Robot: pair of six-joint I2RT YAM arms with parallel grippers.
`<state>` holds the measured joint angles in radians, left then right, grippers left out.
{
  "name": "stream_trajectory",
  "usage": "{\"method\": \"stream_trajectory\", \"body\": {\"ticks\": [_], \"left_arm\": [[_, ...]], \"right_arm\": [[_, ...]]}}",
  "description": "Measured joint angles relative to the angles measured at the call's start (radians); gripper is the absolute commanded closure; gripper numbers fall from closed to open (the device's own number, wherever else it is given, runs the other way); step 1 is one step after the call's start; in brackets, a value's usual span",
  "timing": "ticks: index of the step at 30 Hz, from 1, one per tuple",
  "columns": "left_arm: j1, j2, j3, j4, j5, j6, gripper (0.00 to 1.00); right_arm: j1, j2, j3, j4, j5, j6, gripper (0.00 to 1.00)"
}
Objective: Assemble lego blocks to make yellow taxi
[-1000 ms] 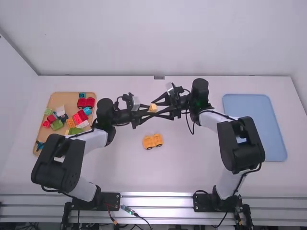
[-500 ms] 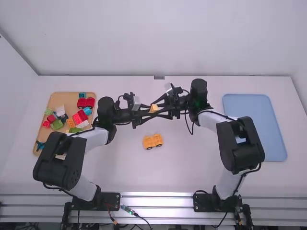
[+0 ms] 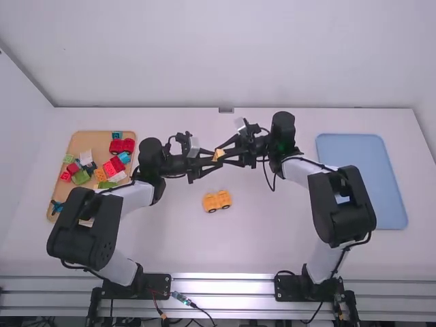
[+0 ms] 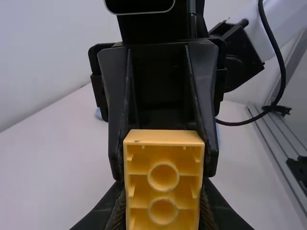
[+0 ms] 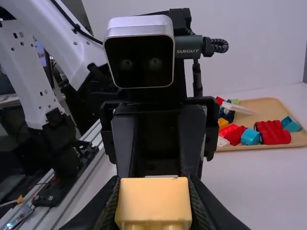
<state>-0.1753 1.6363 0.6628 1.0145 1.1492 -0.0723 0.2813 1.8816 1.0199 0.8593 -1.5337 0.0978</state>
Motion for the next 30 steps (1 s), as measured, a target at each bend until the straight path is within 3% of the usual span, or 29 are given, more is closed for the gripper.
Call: {"method": "stream_trajectory", "body": {"ticks": [2,4,5,10,11,19,28,29,30], "left_arm": [[0.0,0.0,0.0,0.0,0.0,0.0,0.73],[0.0,0.0,0.0,0.0,0.0,0.001,0.65],[0.0,0.0,0.0,0.001,0.003,0.003,0.48],[0.0,0.0,0.003,0.008,-0.009,0.007,0.2],[0.001,0.0,0.003,0.006,-0.01,0.01,0.01],[0.003,0.0,0.013,-0.108,-0.02,0.037,0.01],[0.077,0.0,0.097,-0.542,-0.001,0.187,0.01],[0.098,0.0,0.132,-0.65,-0.012,0.228,0.01],[0.098,0.0,0.132,-0.65,-0.012,0.228,0.01]], "right_arm": [[0.0,0.0,0.0,-0.002,0.0,-0.004,0.76],[0.0,0.0,0.0,-0.002,0.0,-0.008,0.76],[0.0,0.0,0.0,-0.002,0.003,-0.007,0.76],[0.001,0.0,0.0,-0.009,-0.009,0.0,0.76],[0.003,0.0,0.0,-0.008,-0.008,0.0,0.76],[-0.001,0.0,0.0,-0.003,-0.008,0.001,0.76],[-0.068,0.0,0.0,0.073,0.02,0.084,0.82],[-0.083,0.0,0.0,0.072,0.028,0.093,0.85],[-0.083,0.0,0.0,0.072,0.028,0.093,0.85]]}}
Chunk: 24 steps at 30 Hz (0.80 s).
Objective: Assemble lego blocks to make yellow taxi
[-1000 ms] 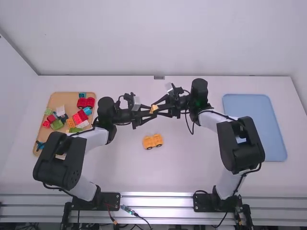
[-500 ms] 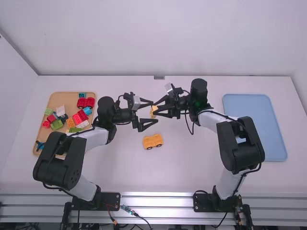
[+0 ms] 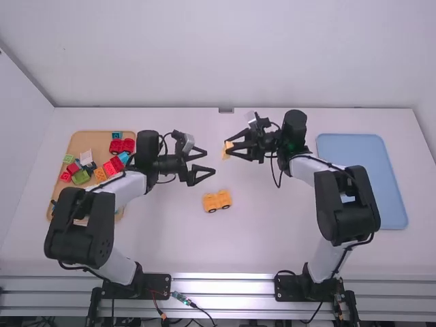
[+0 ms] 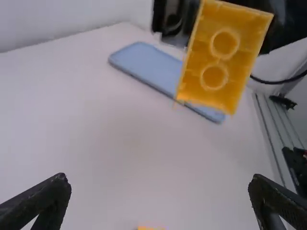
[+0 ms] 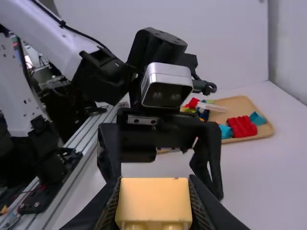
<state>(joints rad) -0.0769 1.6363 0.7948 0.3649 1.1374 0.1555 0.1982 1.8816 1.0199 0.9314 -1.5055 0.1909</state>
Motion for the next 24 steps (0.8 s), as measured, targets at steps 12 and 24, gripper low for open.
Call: {"method": "stream_trajectory", "body": {"ticks": [12,24], "left_arm": [[0.04,0.0,0.261,-0.56,-0.1,0.305,0.01],[0.04,0.0,0.268,-0.562,-0.132,0.373,0.01]], "right_arm": [[-0.099,0.0,0.0,-0.019,0.074,0.047,0.96],[-0.097,-0.006,0.085,-0.612,0.273,-0.195,0.96]]}}
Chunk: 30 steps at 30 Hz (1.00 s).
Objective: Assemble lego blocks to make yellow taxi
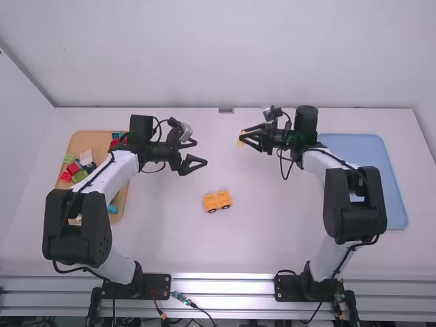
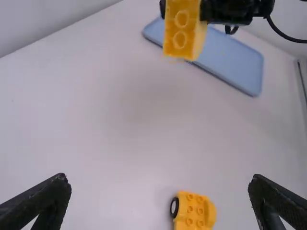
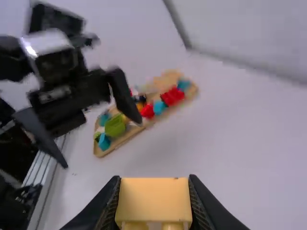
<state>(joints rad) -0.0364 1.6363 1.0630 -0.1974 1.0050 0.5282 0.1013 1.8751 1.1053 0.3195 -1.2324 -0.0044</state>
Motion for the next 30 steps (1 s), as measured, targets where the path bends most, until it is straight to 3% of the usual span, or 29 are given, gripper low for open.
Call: {"method": "stream_trajectory", "body": {"ticks": [2,5,8,15,23,30], "left_arm": [[0.0,0.0,0.0,0.003,-0.018,0.005,0.01],[0.0,0.0,0.0,0.007,-0.053,0.013,0.01],[0.0,0.0,0.0,0.016,-0.086,0.015,0.01],[0.0,0.0,0.0,0.034,-0.187,0.015,0.01],[0.016,0.0,0.0,0.029,-0.233,0.065,0.01],[0.047,0.0,0.0,0.016,-0.236,0.075,0.01]], "right_arm": [[0.011,-0.01,0.024,-0.155,0.059,-0.067,0.96],[0.05,-0.04,0.105,-0.513,0.232,-0.249,0.98],[0.097,-0.056,0.199,-0.745,0.389,-0.398,0.99],[0.246,-0.078,0.344,-1.132,0.805,-0.715,1.0],[0.334,-0.031,0.345,-1.337,1.083,-0.976,1.0],[0.361,0.071,0.345,-1.376,1.181,-1.07,1.0]]}}
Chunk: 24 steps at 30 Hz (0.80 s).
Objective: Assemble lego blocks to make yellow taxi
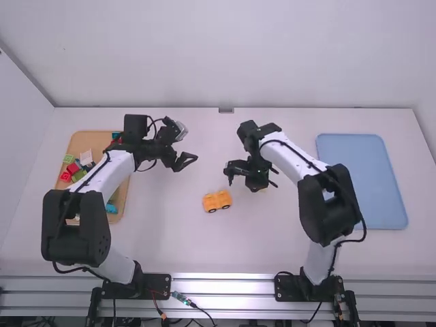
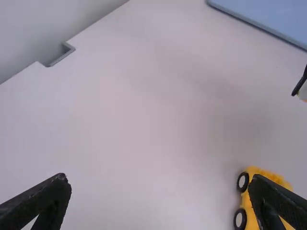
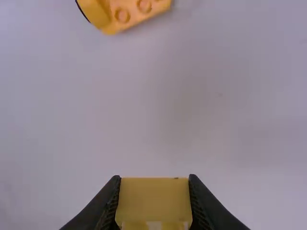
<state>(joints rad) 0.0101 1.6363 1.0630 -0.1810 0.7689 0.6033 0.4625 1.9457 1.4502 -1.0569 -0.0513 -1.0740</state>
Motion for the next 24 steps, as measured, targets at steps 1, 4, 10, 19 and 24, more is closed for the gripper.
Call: {"method": "stream_trajectory", "body": {"ticks": [1,4,10,19,24], "left_arm": [[0.006,0.0,0.0,-0.006,-0.004,0.0,0.01],[0.012,0.0,0.0,-0.012,-0.005,0.0,0.01],[0.013,0.0,0.0,-0.014,-0.008,0.0,0.01],[0.013,0.0,0.0,-0.014,-0.008,0.0,0.01],[0.013,0.0,0.0,-0.014,-0.007,0.0,0.01]], "right_arm": [[0.01,0.046,0.0,0.003,0.026,-0.011,1.0],[0.023,0.105,0.0,0.004,0.059,-0.021,1.0],[0.04,0.187,0.0,0.004,0.103,-0.027,1.0],[0.034,0.187,-0.032,0.117,0.065,-0.029,1.0],[0.034,0.187,-0.049,0.113,0.056,-0.029,1.0]]}}
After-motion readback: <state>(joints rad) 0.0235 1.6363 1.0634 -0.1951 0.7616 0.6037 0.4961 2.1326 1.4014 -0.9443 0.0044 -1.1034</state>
